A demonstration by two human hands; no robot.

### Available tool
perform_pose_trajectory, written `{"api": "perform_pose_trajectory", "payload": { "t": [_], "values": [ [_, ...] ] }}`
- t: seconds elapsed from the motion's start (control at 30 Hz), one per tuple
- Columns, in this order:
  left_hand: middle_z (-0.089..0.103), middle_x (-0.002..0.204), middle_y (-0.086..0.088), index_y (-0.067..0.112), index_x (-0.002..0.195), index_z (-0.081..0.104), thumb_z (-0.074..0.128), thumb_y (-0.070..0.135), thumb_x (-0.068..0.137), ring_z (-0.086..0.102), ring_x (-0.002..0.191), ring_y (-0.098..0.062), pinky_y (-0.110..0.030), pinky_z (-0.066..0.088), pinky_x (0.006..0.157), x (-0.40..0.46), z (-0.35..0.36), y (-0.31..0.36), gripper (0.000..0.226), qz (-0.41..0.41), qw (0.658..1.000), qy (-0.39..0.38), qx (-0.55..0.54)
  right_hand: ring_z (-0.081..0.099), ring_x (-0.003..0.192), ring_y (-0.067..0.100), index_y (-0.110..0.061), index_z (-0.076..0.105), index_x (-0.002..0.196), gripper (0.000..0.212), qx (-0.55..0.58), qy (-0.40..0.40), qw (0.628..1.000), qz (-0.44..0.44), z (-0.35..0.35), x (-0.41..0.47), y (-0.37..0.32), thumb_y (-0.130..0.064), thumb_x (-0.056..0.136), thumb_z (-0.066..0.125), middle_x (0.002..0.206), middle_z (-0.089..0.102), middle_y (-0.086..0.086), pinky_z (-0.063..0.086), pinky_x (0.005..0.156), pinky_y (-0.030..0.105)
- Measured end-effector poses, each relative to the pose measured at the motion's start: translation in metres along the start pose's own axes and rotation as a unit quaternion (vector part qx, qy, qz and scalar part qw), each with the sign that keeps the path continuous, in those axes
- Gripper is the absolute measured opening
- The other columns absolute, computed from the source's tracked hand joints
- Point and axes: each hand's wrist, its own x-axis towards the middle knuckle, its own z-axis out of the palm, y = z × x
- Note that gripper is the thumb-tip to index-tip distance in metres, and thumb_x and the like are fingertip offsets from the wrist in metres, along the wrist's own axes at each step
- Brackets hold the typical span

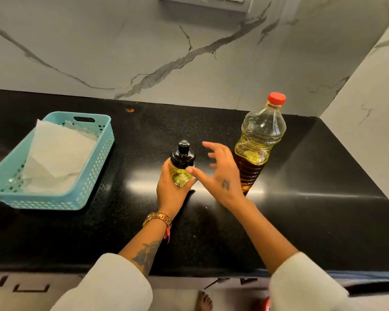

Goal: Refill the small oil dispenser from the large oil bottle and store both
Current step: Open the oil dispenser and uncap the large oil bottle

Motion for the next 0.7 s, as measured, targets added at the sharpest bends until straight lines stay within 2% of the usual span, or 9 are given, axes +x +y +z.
{"api": "perform_pose_trajectory", "payload": {
  "t": [0.1, 0.23, 0.3, 0.37, 0.43, 0.53, 0.6, 0.63, 0.7],
  "values": [
    [0.061, 0.109, 0.005, 0.026, 0.121, 0.044, 0.079, 0.032, 0.068, 0.057, 0.094, -0.01, -0.015, 0.035, 0.068, 0.005, 0.001, -0.001, 0.064, 0.009, 1.0, 0.009, 0.026, 0.051, 0.114, 0.019, -0.02, 0.042, 0.132, 0.072, -0.049, -0.085, 0.995, 0.001, 0.016, 0.038, -0.008, -0.049, 0.073, 0.071, 0.13, 0.047, 0.003, 0.049, 0.088, 0.035],
    [0.062, 0.1, 0.009, 0.029, 0.114, 0.045, 0.078, 0.035, 0.068, 0.058, 0.087, -0.007, -0.007, 0.039, 0.064, 0.008, 0.001, -0.003, 0.057, -0.001, 0.999, 0.01, 0.041, 0.056, 0.09, 0.019, -0.017, 0.054, 0.105, 0.052, -0.147, -0.118, 0.982, -0.024, 0.028, 0.057, -0.009, -0.057, 0.074, 0.066, 0.096, 0.06, 0.002, 0.045, 0.072, 0.031],
    [0.062, 0.097, 0.013, 0.031, 0.113, 0.045, 0.079, 0.035, 0.067, 0.058, 0.083, -0.001, -0.003, 0.04, 0.063, 0.008, 0.0, -0.003, 0.057, -0.002, 0.999, 0.007, 0.039, 0.058, 0.085, 0.019, -0.016, 0.056, 0.1, 0.047, -0.135, -0.131, 0.982, -0.035, 0.026, 0.062, -0.009, -0.052, 0.072, 0.069, 0.091, 0.063, 0.002, 0.048, 0.072, 0.035],
    [0.063, 0.097, 0.013, 0.032, 0.116, 0.046, 0.08, 0.034, 0.067, 0.059, 0.084, -0.001, -0.004, 0.042, 0.065, 0.009, -0.001, -0.004, 0.06, -0.006, 0.999, 0.005, 0.033, 0.061, 0.088, 0.019, -0.017, 0.058, 0.104, 0.046, -0.098, -0.183, 0.978, -0.036, 0.019, 0.069, -0.01, -0.043, 0.07, 0.074, 0.095, 0.066, 0.002, 0.051, 0.077, 0.038],
    [0.064, 0.1, 0.01, 0.032, 0.121, 0.047, 0.08, 0.033, 0.066, 0.06, 0.088, -0.004, -0.008, 0.043, 0.068, 0.01, -0.001, -0.005, 0.064, -0.008, 1.0, 0.004, 0.025, 0.061, 0.098, 0.019, -0.021, 0.056, 0.114, 0.051, -0.051, -0.271, 0.961, -0.02, 0.011, 0.08, -0.01, -0.03, 0.068, 0.077, 0.107, 0.065, 0.002, 0.052, 0.084, 0.035],
    [0.064, 0.103, 0.011, 0.033, 0.124, 0.046, 0.081, 0.03, 0.066, 0.06, 0.091, -0.004, -0.011, 0.046, 0.072, 0.01, -0.001, -0.006, 0.068, -0.004, 1.0, 0.001, 0.017, 0.049, 0.119, 0.022, -0.028, 0.034, 0.137, 0.084, -0.053, -0.37, 0.927, -0.039, 0.0, 0.092, -0.012, -0.016, 0.067, 0.077, 0.133, 0.05, 0.005, 0.046, 0.094, 0.034],
    [0.063, 0.1, 0.014, 0.03, 0.124, 0.047, 0.081, 0.03, 0.066, 0.06, 0.089, -0.001, -0.007, 0.045, 0.071, 0.009, -0.001, -0.006, 0.067, -0.002, 1.0, 0.003, 0.021, 0.041, 0.126, 0.021, -0.031, 0.02, 0.143, 0.094, -0.078, -0.338, 0.934, -0.08, -0.003, 0.091, -0.013, -0.028, 0.069, 0.078, 0.144, 0.037, 0.003, 0.042, 0.097, 0.037],
    [0.061, 0.097, 0.015, 0.027, 0.122, 0.048, 0.081, 0.03, 0.066, 0.059, 0.087, 0.0, -0.005, 0.044, 0.07, 0.009, -0.001, -0.006, 0.065, -0.002, 1.0, 0.006, 0.029, 0.043, 0.124, 0.021, -0.032, 0.02, 0.142, 0.091, -0.093, -0.31, 0.942, -0.09, -0.001, 0.088, -0.014, -0.04, 0.071, 0.075, 0.142, 0.037, 0.002, 0.043, 0.095, 0.038],
    [0.06, 0.094, 0.015, 0.024, 0.117, 0.049, 0.08, 0.033, 0.066, 0.058, 0.085, 0.0, -0.006, 0.043, 0.069, 0.009, -0.001, -0.005, 0.06, -0.003, 0.999, 0.009, 0.043, 0.052, 0.11, 0.022, -0.029, 0.033, 0.133, 0.075, -0.172, -0.256, 0.945, -0.109, 0.007, 0.081, -0.014, -0.058, 0.072, 0.065, 0.127, 0.048, 0.001, 0.048, 0.083, 0.038]
  ]
}}
